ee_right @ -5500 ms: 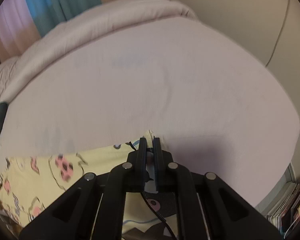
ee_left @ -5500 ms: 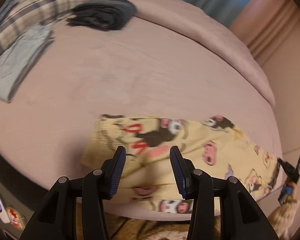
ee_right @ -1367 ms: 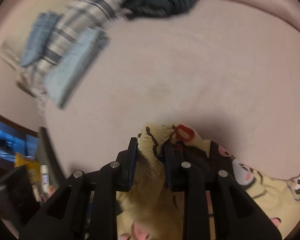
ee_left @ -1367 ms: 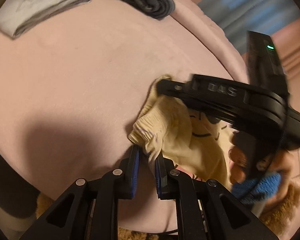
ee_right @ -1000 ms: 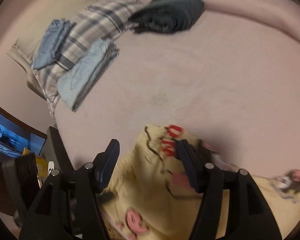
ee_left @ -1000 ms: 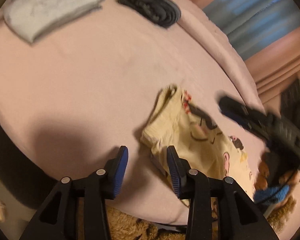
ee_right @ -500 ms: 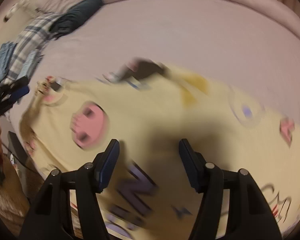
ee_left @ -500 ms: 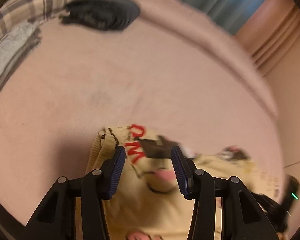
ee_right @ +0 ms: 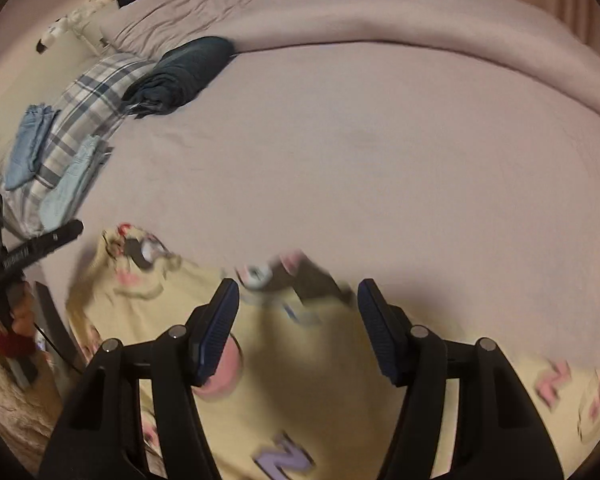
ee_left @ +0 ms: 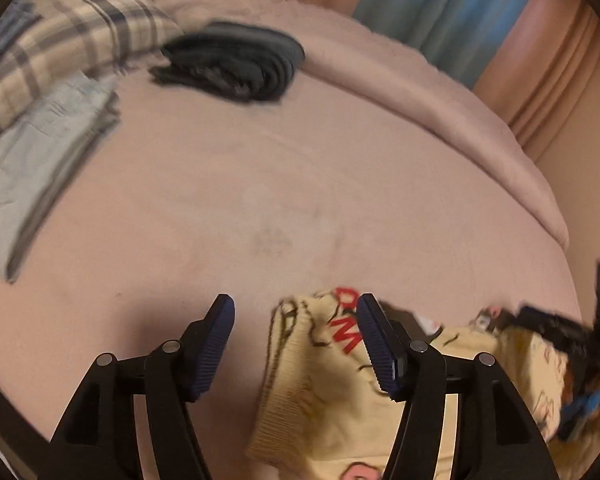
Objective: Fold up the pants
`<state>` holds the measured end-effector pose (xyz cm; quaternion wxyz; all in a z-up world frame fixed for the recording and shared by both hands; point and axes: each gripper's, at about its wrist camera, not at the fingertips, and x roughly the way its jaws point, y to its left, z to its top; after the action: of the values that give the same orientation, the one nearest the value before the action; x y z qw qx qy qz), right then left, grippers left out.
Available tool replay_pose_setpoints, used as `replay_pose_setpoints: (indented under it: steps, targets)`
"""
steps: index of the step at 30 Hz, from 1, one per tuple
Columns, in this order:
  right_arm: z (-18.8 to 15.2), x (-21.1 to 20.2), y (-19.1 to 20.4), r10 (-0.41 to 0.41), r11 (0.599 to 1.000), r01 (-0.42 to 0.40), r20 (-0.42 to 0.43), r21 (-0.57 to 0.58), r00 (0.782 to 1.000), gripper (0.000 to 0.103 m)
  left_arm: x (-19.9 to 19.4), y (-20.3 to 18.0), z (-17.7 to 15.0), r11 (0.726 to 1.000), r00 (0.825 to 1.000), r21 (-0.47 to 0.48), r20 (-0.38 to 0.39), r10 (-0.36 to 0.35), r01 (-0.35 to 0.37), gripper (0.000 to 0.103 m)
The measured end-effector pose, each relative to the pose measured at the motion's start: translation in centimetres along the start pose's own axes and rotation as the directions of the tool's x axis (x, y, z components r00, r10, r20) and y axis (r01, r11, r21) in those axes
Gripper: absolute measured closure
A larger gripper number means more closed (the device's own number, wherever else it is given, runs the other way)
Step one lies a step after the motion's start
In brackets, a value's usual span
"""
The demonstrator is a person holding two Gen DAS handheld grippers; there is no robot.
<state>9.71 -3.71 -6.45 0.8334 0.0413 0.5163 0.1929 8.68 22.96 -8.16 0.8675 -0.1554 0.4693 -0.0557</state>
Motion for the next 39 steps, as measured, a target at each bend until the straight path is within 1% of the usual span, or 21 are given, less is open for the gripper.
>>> replay_pose_setpoints:
  steps: [4, 6, 7, 8, 9, 10, 11, 13, 15, 16, 19, 21, 23, 25, 26, 30, 32, 33, 34, 37, 39]
  targets:
    - [1.3, 3.5, 0.2, -0.104, 0.992, 0.099, -0.068, -0.074, 0.992, 0.041, 2.4, -0.5, -0.3, 0.998, 0.993, 0.041, -0.110, -0.034, 0.039, 0.041]
    - [1.8, 4.7, 0.1, -0.069, 0.995, 0.062, -0.106, -0.072, 0.992, 0.041, 3.2, -0.7, -0.8, 0.995, 0.983, 0.048, -0.164, -0.084, 0.093, 0.041]
    - [1.7, 5.4, -0.1, -0.029, 0.998, 0.022, -0.134, -0.057, 0.990, 0.048, 3.6, -0.6, -1.1, 0.994, 0.979, 0.038, -0.179, -0.092, 0.100, 0.041]
    - [1.6, 5.4, -0.2, -0.018, 0.998, 0.009, -0.133, -0.063, 0.991, 0.056, 3.6, -0.7, -1.4, 0.996, 0.983, 0.035, -0.167, -0.077, 0.084, 0.041]
    - [1.4, 5.3, -0.1, -0.011, 0.997, 0.002, -0.115, -0.080, 0.993, 0.073, 3.5, -0.9, -1.5, 0.997, 0.986, 0.049, -0.160, -0.056, 0.065, 0.051]
    - [1.3, 5.1, 0.0, 0.020, 0.996, -0.029, -0.105, -0.085, 0.994, 0.095, 3.3, -1.1, -1.7, 0.998, 0.986, 0.060, -0.165, -0.018, 0.028, 0.072]
    - [1.1, 4.8, 0.0, 0.023, 0.997, -0.029, -0.098, -0.071, 0.995, 0.094, 3.1, -1.0, -1.7, 0.999, 0.985, 0.041, -0.173, -0.001, 0.009, 0.073]
    - [1.1, 4.2, -0.1, 0.019, 0.999, -0.022, -0.065, -0.045, 0.998, 0.095, 2.4, -0.5, -1.6, 1.000, 0.983, -0.021, -0.184, -0.010, 0.006, 0.084]
    - [1.6, 3.3, 0.1, 0.017, 1.000, -0.018, -0.017, -0.019, 1.000, 0.095, 0.7, 0.0, -1.8, 0.997, 0.986, -0.073, -0.164, -0.044, 0.033, 0.087]
    - [1.9, 2.7, 0.0, 0.034, 0.999, -0.034, 0.005, 0.004, 0.999, 0.095, 0.0, 0.1, -1.9, 0.996, 0.988, -0.079, -0.146, -0.049, 0.037, 0.087]
    - [2.9, 2.7, 0.6, 0.017, 1.000, -0.017, 0.030, 0.002, 0.999, 0.096, -1.2, 0.4, -2.6, 0.996, 0.991, -0.079, -0.124, -0.051, 0.041, 0.087]
    - [2.9, 3.6, 1.0, -0.025, 1.000, 0.025, 0.030, -0.010, 0.999, 0.097, -0.8, 0.9, -3.1, 0.997, 0.990, -0.074, -0.137, -0.025, 0.015, 0.087]
    - [2.7, 5.0, 0.9, -0.057, 0.998, 0.057, 0.015, -0.007, 0.998, 0.100, 0.1, 1.1, -3.3, 0.997, 0.990, -0.071, -0.142, -0.006, -0.004, 0.083]
    - [2.1, 5.7, 0.2, -0.046, 0.999, 0.046, -0.003, -0.003, 0.999, 0.100, 0.8, 1.1, -3.3, 0.998, 0.994, -0.070, -0.113, -0.010, 0.002, 0.079]
    - [2.0, 5.3, -0.2, -0.049, 0.999, 0.049, 0.017, -0.012, 0.999, 0.100, 0.8, 1.2, -3.2, 0.997, 0.995, -0.075, -0.097, -0.017, 0.010, 0.078]
    - [2.7, 3.4, 0.0, -0.070, 0.997, 0.071, 0.049, -0.022, 0.996, 0.094, -0.1, 1.5, -1.9, 0.996, 0.998, -0.088, -0.066, -0.020, 0.014, 0.068]
    - [3.2, 1.7, -0.1, -0.070, 0.997, 0.072, 0.062, -0.028, 0.996, 0.082, -0.7, 1.8, -0.9, 0.995, 0.999, -0.094, -0.044, 0.013, -0.017, 0.066]
    - [2.9, 0.9, -0.6, -0.057, 0.998, 0.058, 0.051, -0.031, 0.997, 0.055, -1.0, 1.9, -0.5, 0.995, 0.999, -0.099, -0.033, 0.024, -0.027, 0.066]
    - [2.9, 0.3, -0.8, -0.044, 0.999, 0.046, 0.039, -0.027, 0.998, 0.034, -1.3, 1.9, 0.0, 0.994, 1.000, -0.104, -0.019, 0.019, -0.021, 0.064]
    - [2.5, -0.5, -1.1, 0.015, 1.000, -0.015, 0.008, -0.019, 1.000, 0.032, -0.9, 1.9, 0.6, 0.994, 1.000, -0.109, -0.003, -0.006, 0.006, 0.055]
    - [2.2, 0.0, -0.9, 0.073, 0.997, -0.073, -0.031, -0.015, 0.997, 0.036, -0.1, 1.4, 0.8, 0.996, 0.999, -0.092, -0.026, -0.019, 0.017, 0.055]
